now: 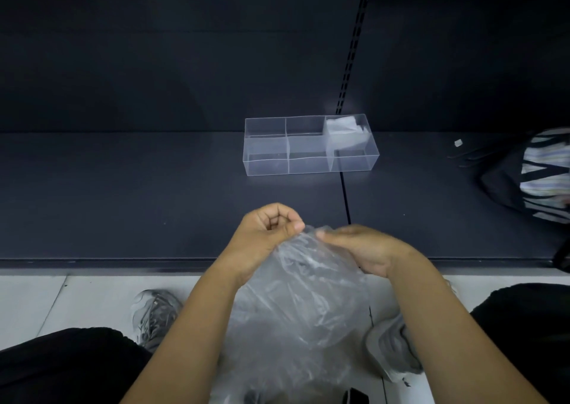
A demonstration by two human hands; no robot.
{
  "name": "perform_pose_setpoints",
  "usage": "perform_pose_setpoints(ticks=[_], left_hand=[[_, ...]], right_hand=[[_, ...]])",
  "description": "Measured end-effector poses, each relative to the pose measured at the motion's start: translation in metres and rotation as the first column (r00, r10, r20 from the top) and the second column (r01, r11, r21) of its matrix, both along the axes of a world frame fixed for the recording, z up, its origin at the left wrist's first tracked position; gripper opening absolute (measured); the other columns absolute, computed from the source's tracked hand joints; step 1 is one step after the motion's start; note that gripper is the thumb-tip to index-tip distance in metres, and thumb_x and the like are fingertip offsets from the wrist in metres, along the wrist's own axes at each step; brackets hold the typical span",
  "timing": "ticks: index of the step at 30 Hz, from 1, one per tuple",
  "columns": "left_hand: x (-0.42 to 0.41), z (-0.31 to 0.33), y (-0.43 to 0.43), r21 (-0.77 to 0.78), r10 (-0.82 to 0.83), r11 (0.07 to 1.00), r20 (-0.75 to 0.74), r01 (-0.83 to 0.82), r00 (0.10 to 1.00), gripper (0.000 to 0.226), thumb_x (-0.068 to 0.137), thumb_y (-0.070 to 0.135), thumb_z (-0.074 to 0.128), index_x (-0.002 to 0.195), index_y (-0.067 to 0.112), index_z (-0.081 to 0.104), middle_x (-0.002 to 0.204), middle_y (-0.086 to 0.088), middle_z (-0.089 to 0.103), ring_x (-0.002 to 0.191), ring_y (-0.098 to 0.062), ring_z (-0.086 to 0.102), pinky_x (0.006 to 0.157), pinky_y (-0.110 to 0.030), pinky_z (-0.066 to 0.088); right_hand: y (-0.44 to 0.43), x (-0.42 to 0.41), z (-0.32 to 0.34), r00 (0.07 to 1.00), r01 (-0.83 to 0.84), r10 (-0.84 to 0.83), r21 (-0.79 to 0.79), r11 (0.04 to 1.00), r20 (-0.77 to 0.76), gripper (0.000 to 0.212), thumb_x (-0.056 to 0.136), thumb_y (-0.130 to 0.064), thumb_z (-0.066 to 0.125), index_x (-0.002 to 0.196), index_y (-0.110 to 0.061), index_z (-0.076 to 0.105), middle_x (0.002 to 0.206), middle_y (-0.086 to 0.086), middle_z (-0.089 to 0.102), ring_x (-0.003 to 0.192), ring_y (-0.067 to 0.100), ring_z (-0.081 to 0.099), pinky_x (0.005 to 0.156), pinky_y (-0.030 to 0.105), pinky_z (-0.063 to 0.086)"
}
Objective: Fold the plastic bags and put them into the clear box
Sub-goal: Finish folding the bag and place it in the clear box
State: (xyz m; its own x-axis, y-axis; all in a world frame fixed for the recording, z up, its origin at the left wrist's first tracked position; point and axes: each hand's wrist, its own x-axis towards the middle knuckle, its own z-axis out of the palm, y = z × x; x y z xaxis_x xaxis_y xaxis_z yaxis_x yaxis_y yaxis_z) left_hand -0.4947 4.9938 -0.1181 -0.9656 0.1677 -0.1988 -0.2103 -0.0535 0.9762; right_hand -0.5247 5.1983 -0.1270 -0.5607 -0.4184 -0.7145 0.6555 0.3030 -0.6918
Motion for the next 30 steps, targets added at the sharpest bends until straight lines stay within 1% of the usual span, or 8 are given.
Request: perform_pose_setpoints(ticks=[5, 8, 10, 14, 19, 22, 27, 30], left_hand=[[-0.003, -0.007, -0.012, -0.089, 0.061, 0.994, 0.014, -0.059, 0.998, 0.007, 0.079, 0.018, 0.076, 0.081, 0.021, 0.070, 0.063, -0.001, 0.044, 0.061, -0.008, 0.046, 0.065, -0.013, 0.046], [-0.002, -0.010, -0.016, -0.192, 0.006, 0.981, 0.056, 0.005, 0.998, 0.014, 0.079, 0.020, 0.077, 0.090, 0.023, 0.070, 0.065, 0.002, 0.045, 0.060, -0.006, 0.045, 0.063, -0.013, 0.042], [-0.001, -0.010, -0.016, -0.225, -0.043, 0.972, 0.107, 0.066, 0.993, 0.018, 0.076, 0.024, 0.079, 0.092, 0.027, 0.072, 0.079, -0.003, 0.057, 0.071, -0.008, 0.052, 0.072, -0.019, 0.044], [-0.007, 0.000, -0.007, -0.214, 0.003, 0.977, 0.018, 0.001, 1.000, 0.018, 0.074, 0.033, 0.080, 0.091, 0.034, 0.073, 0.089, 0.011, 0.069, 0.082, -0.002, 0.063, 0.072, -0.011, 0.048], [-0.015, 0.008, 0.009, -0.142, 0.131, 0.980, -0.049, -0.137, 0.990, 0.004, 0.079, 0.025, 0.077, 0.081, 0.022, 0.075, 0.085, 0.003, 0.074, 0.081, -0.009, 0.068, 0.074, -0.018, 0.053], [-0.021, 0.003, 0.005, -0.106, 0.230, 0.968, 0.003, -0.229, 0.973, 0.004, 0.082, 0.020, 0.074, 0.080, 0.017, 0.074, 0.080, -0.001, 0.074, 0.074, -0.010, 0.067, 0.075, -0.025, 0.056], [-0.042, -0.009, -0.024, -0.089, 0.441, 0.897, 0.095, -0.434, 0.893, 0.004, 0.085, 0.018, 0.071, 0.082, 0.016, 0.073, 0.070, 0.007, 0.072, 0.062, -0.002, 0.063, 0.059, -0.015, 0.050], [-0.056, -0.024, -0.045, -0.131, 0.520, 0.853, 0.151, -0.505, 0.840, 0.003, 0.085, 0.018, 0.071, 0.085, 0.016, 0.073, 0.079, 0.002, 0.072, 0.070, -0.007, 0.064, 0.069, -0.021, 0.053]], right_hand=[[0.008, 0.003, -0.004, 0.940, 0.251, -0.274, -0.128, 0.959, -0.204, 0.014, 0.077, -0.022, 0.075, 0.089, -0.014, 0.073, 0.084, 0.004, 0.072, 0.073, 0.016, 0.067, 0.062, 0.026, 0.055], [0.007, 0.001, -0.002, 0.865, 0.332, -0.404, -0.264, 0.906, -0.298, 0.013, 0.073, -0.015, 0.074, 0.086, -0.013, 0.075, 0.079, 0.005, 0.072, 0.069, 0.015, 0.068, 0.060, 0.024, 0.054], [0.003, 0.001, 0.001, 0.844, 0.311, -0.404, -0.294, 0.904, -0.352, 0.009, 0.079, -0.009, 0.071, 0.085, -0.014, 0.076, 0.078, 0.005, 0.072, 0.071, 0.015, 0.068, 0.066, 0.026, 0.055], [-0.002, 0.000, 0.005, 0.832, 0.253, -0.354, -0.275, 0.928, -0.427, 0.009, 0.082, -0.010, 0.071, 0.088, -0.015, 0.076, 0.088, 0.012, 0.073, 0.082, 0.023, 0.068, 0.083, 0.036, 0.056], [-0.012, 0.001, 0.009, 0.816, 0.208, -0.314, -0.260, 0.943, -0.485, 0.008, 0.082, -0.008, 0.072, 0.089, -0.010, 0.074, 0.089, 0.011, 0.073, 0.083, 0.020, 0.068, 0.081, 0.027, 0.055], [-0.006, -0.003, 0.008, 0.867, 0.132, -0.214, -0.206, 0.970, -0.451, 0.019, 0.077, -0.018, 0.076, 0.093, -0.009, 0.072, 0.091, 0.011, 0.073, 0.081, 0.019, 0.068, 0.077, 0.026, 0.055], [0.023, -0.017, -0.003, 0.922, -0.135, 0.112, -0.036, 0.990, -0.371, 0.036, 0.068, -0.031, 0.079, 0.098, -0.015, 0.070, 0.097, 0.011, 0.073, 0.089, 0.019, 0.068, 0.089, 0.030, 0.053], [0.035, -0.025, -0.013, 0.923, -0.187, 0.177, 0.004, 0.982, -0.342, 0.034, 0.069, -0.031, 0.078, 0.096, -0.012, 0.070, 0.096, 0.010, 0.073, 0.089, 0.017, 0.068, 0.087, 0.028, 0.051]])
